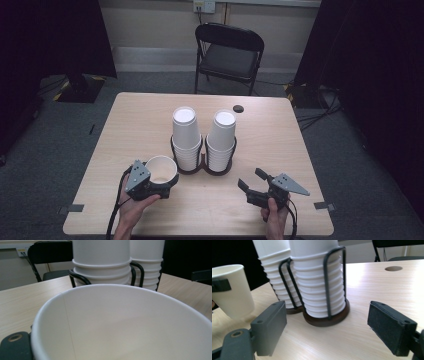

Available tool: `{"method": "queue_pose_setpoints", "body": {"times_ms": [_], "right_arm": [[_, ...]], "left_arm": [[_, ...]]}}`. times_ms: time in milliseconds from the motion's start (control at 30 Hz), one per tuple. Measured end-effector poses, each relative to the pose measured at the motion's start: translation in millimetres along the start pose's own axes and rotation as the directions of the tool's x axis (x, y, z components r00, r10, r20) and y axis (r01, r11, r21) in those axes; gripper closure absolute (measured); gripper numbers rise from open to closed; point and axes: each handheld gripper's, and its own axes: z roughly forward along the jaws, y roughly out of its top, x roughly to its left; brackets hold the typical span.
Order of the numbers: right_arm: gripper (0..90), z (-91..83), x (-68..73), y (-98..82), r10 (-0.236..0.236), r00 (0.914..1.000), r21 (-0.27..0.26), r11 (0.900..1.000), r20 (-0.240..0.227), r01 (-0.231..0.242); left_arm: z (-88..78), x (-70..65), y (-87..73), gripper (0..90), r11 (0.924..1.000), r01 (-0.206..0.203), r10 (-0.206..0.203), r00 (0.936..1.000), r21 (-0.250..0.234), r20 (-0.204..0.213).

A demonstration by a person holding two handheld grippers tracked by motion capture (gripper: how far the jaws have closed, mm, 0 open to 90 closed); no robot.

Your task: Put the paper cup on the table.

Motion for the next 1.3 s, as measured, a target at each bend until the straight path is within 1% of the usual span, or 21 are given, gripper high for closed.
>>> {"method": "queue_pose_setpoints", "body": {"times_ms": [67, 100, 133, 167, 233, 267, 367, 400, 433, 467, 600, 633, 667, 733, 800, 933, 967, 1100, 1167, 1233, 1300], "right_arm": [[15.3, -1.8, -3.0, -3.6, -0.009, 0.9997, 0.001, 1.0, 0.025, 0.008], [15.4, -1.9, -5.3, -7.1, -0.012, 0.9982, 0.01, 1.0, 0.059, 0.012], [15.4, -1.9, -5.3, -7.1, -0.012, 0.9982, 0.01, 1.0, 0.059, 0.012], [15.4, -1.6, -5.8, -8.2, -0.009, 0.9973, 0.014, 1.0, 0.073, 0.008], [16.3, 0.1, -7.7, -10.5, -0.01, 0.9936, 0.031, 0.999, 0.113, 0.007], [17.0, 1.2, -8.3, -11.3, -0.013, 0.991, 0.038, 0.999, 0.134, 0.008], [17.0, 1.7, -9.4, -12.3, -0.028, 0.9894, 0.038, 0.999, 0.142, 0.023], [17.0, 1.8, -9.9, -12.7, -0.035, 0.9885, 0.036, 0.999, 0.147, 0.03], [16.9, 1.8, -11.4, -13.5, -0.043, 0.9848, 0.027, 0.999, 0.168, 0.039], [16.9, 1.8, -11.4, -13.5, -0.043, 0.9848, 0.027, 0.999, 0.168, 0.039], [16.6, 1.1, -13.3, -16.1, -0.052, 0.9823, 0.004, 0.999, 0.18, 0.052], [16.5, 0.8, -13.3, -16.6, -0.053, 0.9823, 0.003, 0.999, 0.18, 0.053], [16.2, 1.0, -13.5, -17.8, -0.056, 0.9828, -0.005, 0.998, 0.176, 0.057], [16.2, 1.4, -13.0, -18.5, -0.06, 0.9821, -0.002, 0.998, 0.179, 0.061], [16.2, 1.9, -11.8, -18.4, -0.07, 0.9812, 0.005, 0.998, 0.18, 0.07], [16.1, 2.4, -11.3, -18.4, -0.078, 0.9806, 0.01, 0.997, 0.18, 0.078], [16.1, 2.5, -11.3, -18.4, -0.079, 0.9805, 0.012, 0.997, 0.18, 0.078], [16.1, 3.0, -10.2, -18.5, -0.094, 0.9785, 0.014, 0.996, 0.183, 0.093], [16.1, 3.0, -10.2, -18.5, -0.094, 0.9787, 0.014, 0.996, 0.183, 0.093], [16.1, 2.8, -10.3, -18.6, -0.089, 0.9793, 0.011, 0.996, 0.182, 0.088], [16.1, 2.7, -10.6, -18.7, -0.093, 0.9798, 0.01, 0.996, 0.177, 0.092]], "left_arm": [[-1.6, 4.3, 0.3, 8.9, 1.0, 0.004, -0.004, 0.9999, -0.003, -0.017], [-2.3, 7.4, 0.5, 8.9, 0.9999, 0.009, -0.01, 0.9996, -0.005, -0.026], [-2.8, 9.4, 0.8, 8.9, 0.9999, 0.014, -0.014, 0.9993, -0.003, -0.034], [-3.1, 12.2, 1.1, 8.9, 0.9997, 0.023, -0.024, 0.9986, -0.009, -0.046], [-3.3, 16.5, 2.3, 8.8, 0.9993, 0.037, -0.037, 0.9972, -0.012, -0.065], [-3.5, 18.7, 3.1, 8.8, 0.9994, 0.031, -0.031, 0.9968, -0.013, -0.073], [-2.7, 27.5, 6.1, 8.8, 0.9987, 0.044, -0.046, 0.9941, -0.024, -0.098], [-2.5, 29.9, 7.0, 8.8, 0.9989, 0.04, -0.043, 0.9934, -0.023, -0.106], [-0.7, 35.4, 8.5, 8.8, 0.9983, 0.049, -0.052, 0.9919, -0.032, -0.116], [-0.7, 35.4, 8.5, 8.8, 0.9983, 0.049, -0.052, 0.9919, -0.032, -0.116], [6.1, 44.7, 8.8, 8.7, 0.9984, 0.048, -0.052, 0.9891, -0.031, -0.138], [9.4, 48.1, 7.2, 8.7, 0.9975, 0.062, -0.066, 0.9879, -0.033, -0.14], [10.8, 50.1, 6.5, 8.6, 0.9975, 0.065, -0.068, 0.9872, -0.027, -0.144], [15.4, 54.3, 4.4, 8.5, 0.9982, 0.056, -0.058, 0.9858, -0.021, -0.158], [19.5, 58.5, 2.4, 8.5, 0.9981, 0.059, -0.061, 0.9842, -0.016, -0.166], [25.2, 66.4, -1.5, 8.2, 0.9969, 0.076, -0.078, 0.9832, -0.024, -0.165], [28.9, 70.3, -3.4, 8.0, 0.9961, 0.085, -0.088, 0.9819, -0.022, -0.168], [34.7, 75.0, -7.1, 7.2, 0.9945, 0.102, -0.104, 0.9808, -0.022, -0.165], [38.8, 78.1, -10.2, 6.9, 0.993, 0.117, -0.118, 0.977, -0.017, -0.177], [40.9, 80.9, -12.2, 6.7, 0.989, 0.147, -0.147, 0.972, -0.016, -0.183], [41.6, 78.8, -11.9, 6.8, 0.9898, 0.141, -0.142, 0.9707, -0.018, -0.194]]}}
